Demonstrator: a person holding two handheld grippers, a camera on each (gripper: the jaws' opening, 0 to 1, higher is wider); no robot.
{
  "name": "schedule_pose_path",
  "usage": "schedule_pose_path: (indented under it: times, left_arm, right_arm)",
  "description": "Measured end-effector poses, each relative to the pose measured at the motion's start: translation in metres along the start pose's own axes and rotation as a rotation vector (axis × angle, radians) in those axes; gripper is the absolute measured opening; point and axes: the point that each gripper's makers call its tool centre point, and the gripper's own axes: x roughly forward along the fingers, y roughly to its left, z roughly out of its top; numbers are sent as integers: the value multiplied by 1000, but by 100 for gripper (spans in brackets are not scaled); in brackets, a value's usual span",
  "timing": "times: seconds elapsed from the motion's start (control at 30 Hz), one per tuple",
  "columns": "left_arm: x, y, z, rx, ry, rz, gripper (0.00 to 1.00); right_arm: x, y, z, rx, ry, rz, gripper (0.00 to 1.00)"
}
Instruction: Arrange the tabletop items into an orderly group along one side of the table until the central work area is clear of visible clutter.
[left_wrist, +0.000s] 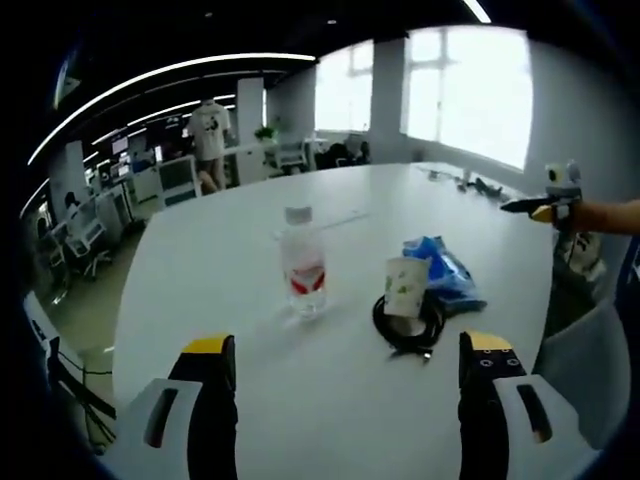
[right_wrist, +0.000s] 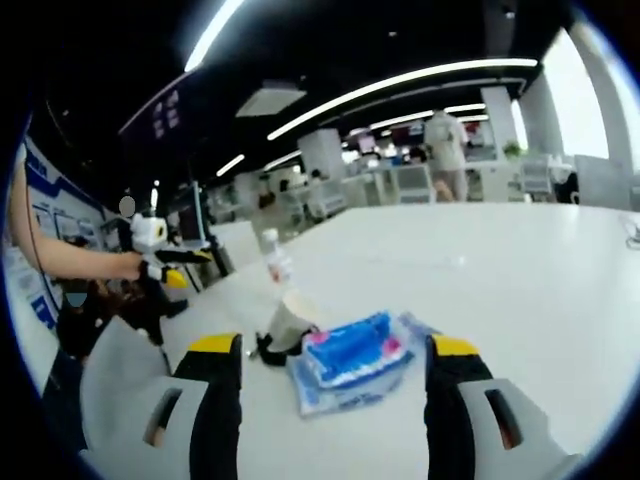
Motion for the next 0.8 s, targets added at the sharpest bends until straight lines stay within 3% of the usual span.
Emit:
schedule_pose_path:
  times: [0.33, 0.8]
  left_arm:
    - [5, -7, -8, 2, 9, -19, 89]
    - [0, -13, -20, -21, 10, -29, 87]
  right_arm:
    - [26, 10, -1, -41, 54, 44, 71]
    - [79, 25, 20, -84, 67, 146, 68]
